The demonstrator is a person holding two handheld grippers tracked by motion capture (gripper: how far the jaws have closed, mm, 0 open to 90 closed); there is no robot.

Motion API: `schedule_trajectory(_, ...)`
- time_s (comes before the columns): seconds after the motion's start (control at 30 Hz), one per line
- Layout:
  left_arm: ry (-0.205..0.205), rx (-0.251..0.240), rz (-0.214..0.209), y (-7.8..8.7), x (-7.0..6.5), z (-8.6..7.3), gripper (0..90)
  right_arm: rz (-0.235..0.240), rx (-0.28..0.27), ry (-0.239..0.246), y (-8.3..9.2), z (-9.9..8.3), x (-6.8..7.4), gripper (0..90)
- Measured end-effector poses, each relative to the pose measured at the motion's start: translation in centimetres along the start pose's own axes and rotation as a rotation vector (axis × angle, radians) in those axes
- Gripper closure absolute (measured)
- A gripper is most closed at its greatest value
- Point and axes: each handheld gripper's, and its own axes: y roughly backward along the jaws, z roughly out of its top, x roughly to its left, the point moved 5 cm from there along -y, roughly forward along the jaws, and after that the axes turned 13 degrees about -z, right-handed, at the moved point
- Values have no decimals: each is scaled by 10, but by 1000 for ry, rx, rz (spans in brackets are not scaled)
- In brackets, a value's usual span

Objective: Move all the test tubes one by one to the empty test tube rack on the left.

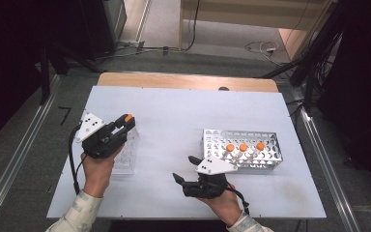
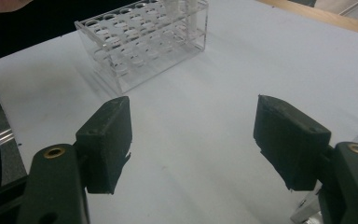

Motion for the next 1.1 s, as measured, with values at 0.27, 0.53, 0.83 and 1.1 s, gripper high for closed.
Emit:
schedule_trajectory(0.27,20,-6,45,-3,19,2,697,-3,-1,-7,0,0,-2,269)
schedule_trajectory(0.53,-1,22,83,-12,26,-2,697,-4,1,-8,0,-1,-3,272)
schedule_trajectory(0.83,-7,89,108,-23,29,-20,694,-6,-1,-7,0,-1,-4,274)
schedule_trajectory(1.1,2,105,115,-23,29,-26,690,-4,0,-5,0,-1,-4,274)
